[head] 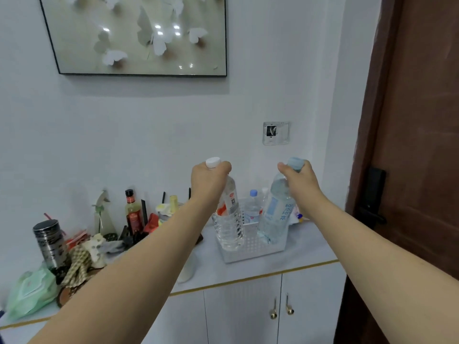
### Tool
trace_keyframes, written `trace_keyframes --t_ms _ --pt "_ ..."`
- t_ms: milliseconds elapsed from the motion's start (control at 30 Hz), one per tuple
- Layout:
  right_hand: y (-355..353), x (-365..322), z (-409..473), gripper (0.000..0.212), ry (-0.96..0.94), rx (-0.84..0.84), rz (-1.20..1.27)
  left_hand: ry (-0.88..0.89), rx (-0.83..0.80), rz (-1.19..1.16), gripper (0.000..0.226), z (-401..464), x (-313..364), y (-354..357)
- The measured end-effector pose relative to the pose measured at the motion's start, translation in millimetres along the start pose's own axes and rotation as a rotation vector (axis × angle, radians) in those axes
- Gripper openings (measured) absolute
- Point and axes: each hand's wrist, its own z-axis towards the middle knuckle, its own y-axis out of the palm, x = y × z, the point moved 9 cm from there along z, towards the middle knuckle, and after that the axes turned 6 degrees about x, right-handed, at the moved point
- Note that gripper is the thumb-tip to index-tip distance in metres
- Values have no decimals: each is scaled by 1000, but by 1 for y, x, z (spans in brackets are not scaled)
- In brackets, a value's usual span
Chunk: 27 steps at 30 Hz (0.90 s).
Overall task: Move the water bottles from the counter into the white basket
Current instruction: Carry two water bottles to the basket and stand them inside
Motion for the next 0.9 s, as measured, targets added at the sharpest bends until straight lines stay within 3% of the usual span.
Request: trace_keyframes --t_ms 233,433,633,900 --pt "54 16 83 24 -59 -100 -44 -76 45 -106 20 90 -28 42" --pt "85 57 150 39 -164 -44 -445 -117 134 -132 20 147 -66 70" --pt "121 119 213 38 -62 -200 -371 -103 156 -6 14 190 -106 95" --pt "166 197 255 49 -33 -451 -561 -186 86 212 11 237 -180 111"
